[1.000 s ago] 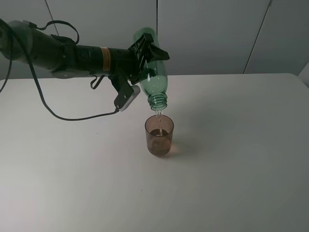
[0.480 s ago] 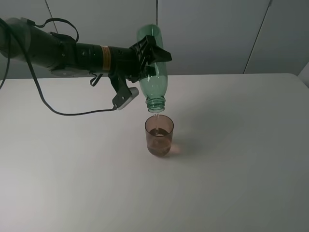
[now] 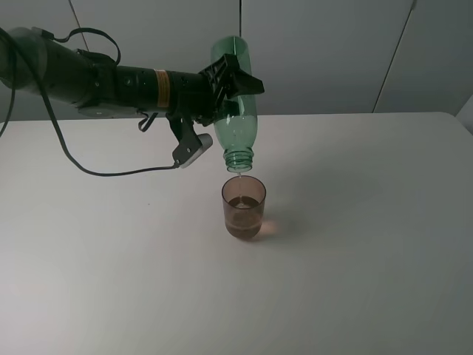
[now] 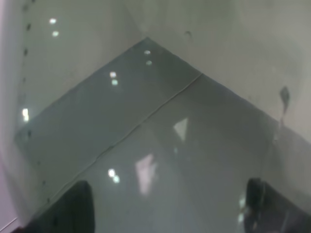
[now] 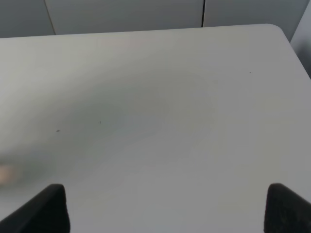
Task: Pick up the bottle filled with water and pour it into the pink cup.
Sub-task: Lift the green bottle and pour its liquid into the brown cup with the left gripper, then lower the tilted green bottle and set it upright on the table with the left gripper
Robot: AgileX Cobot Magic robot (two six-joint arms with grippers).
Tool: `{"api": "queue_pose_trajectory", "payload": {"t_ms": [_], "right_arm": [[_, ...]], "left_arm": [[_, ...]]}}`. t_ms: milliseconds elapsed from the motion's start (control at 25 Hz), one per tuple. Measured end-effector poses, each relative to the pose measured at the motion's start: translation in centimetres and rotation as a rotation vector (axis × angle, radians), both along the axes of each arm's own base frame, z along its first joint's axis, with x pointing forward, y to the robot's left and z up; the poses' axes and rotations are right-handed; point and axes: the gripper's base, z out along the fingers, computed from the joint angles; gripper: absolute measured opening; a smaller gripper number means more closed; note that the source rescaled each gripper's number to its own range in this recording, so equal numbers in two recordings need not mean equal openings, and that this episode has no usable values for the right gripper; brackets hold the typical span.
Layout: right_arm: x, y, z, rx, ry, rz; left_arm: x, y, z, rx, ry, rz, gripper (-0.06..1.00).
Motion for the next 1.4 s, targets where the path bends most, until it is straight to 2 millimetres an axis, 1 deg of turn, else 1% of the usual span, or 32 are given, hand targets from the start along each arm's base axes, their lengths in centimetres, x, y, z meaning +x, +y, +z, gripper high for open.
{"api": "queue_pose_trajectory", "payload": {"t_ms": [240, 320, 440, 680, 880, 1000, 1160, 1280, 1400], "right_arm": [[0.0, 0.0, 0.0, 0.000, 0.000, 0.000], [0.0, 0.0, 0.0, 0.000, 0.000, 0.000], [0.0, 0.0, 0.0, 0.000, 0.000, 0.000], [0.0, 0.0, 0.0, 0.000, 0.000, 0.000], [0.0, 0.0, 0.0, 0.000, 0.000, 0.000], [0.0, 0.0, 0.0, 0.000, 0.000, 0.000], [0.0, 0.0, 0.0, 0.000, 0.000, 0.000], [0.0, 0.0, 0.0, 0.000, 0.000, 0.000], [0.0, 0.0, 0.0, 0.000, 0.000, 0.000]], "left_arm": [[0.0, 0.0, 0.0, -0.012, 0.022, 0.006, 0.00], [-0.1, -0.1, 0.1, -0.043, 0.068, 0.014, 0.00], [-0.3, -0.2, 0.3, -0.129, 0.192, 0.023, 0.00], [-0.5, -0.4, 0.5, -0.313, 0.580, 0.108, 0.00], [-0.3, 0.0, 0.7, -0.479, 0.961, 0.254, 0.00], [0.5, 1.3, 1.3, -0.637, 1.229, 0.370, 0.00], [1.7, 3.4, 1.4, -0.828, 1.498, 0.507, 0.00], [2.8, 4.7, 0.6, -0.957, 1.622, 0.578, 0.00], [3.7, 5.4, -1.6, -1.029, 1.686, 0.639, 0.00]]}}
